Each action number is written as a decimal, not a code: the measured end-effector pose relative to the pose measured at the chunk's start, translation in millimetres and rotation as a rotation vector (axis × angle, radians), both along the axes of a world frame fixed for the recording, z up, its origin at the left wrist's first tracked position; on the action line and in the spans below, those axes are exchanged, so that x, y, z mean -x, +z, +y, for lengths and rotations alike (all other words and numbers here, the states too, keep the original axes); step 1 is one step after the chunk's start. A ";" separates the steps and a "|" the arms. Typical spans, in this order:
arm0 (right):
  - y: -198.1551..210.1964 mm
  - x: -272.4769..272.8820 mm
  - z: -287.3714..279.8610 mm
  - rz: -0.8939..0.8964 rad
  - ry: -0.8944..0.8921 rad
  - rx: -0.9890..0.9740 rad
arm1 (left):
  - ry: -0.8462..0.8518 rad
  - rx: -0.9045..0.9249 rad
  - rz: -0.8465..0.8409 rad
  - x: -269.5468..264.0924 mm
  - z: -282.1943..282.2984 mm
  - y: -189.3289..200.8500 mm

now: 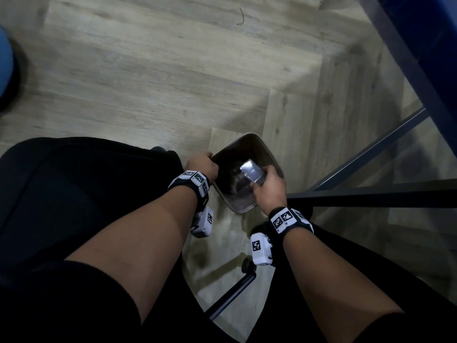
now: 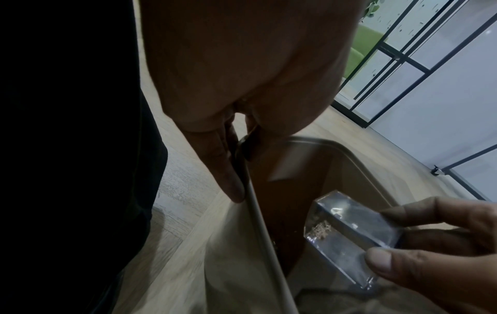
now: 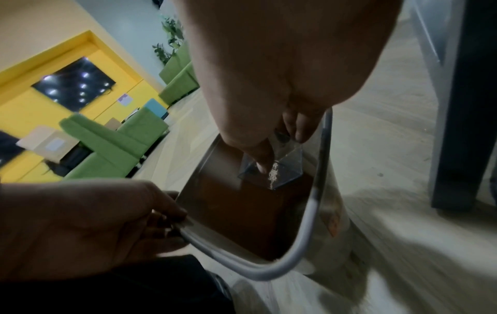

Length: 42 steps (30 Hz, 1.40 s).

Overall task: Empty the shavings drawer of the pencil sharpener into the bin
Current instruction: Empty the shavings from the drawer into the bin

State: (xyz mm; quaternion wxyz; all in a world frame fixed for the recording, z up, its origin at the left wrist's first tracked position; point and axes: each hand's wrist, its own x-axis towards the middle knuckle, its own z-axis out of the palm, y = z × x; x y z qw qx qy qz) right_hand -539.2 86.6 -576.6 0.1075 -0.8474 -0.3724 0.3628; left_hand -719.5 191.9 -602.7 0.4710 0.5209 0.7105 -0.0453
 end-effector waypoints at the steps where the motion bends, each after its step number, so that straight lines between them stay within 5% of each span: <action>1: 0.3 0.9 -0.4 -0.012 0.024 0.002 | -0.001 -0.001 -0.002 0.2 -0.2 -0.1; 15: 8.4 13.7 -2.6 -0.197 0.467 -0.059 | -0.011 0.004 -0.005 0.2 0.7 1.3; 32: 9.3 9.9 -1.0 -0.212 0.626 -0.096 | -0.006 0.017 -0.002 -1.2 0.6 5.8; 42: -16.1 -26.2 6.4 0.388 -0.146 0.078 | -0.015 0.000 0.012 -0.8 0.0 12.1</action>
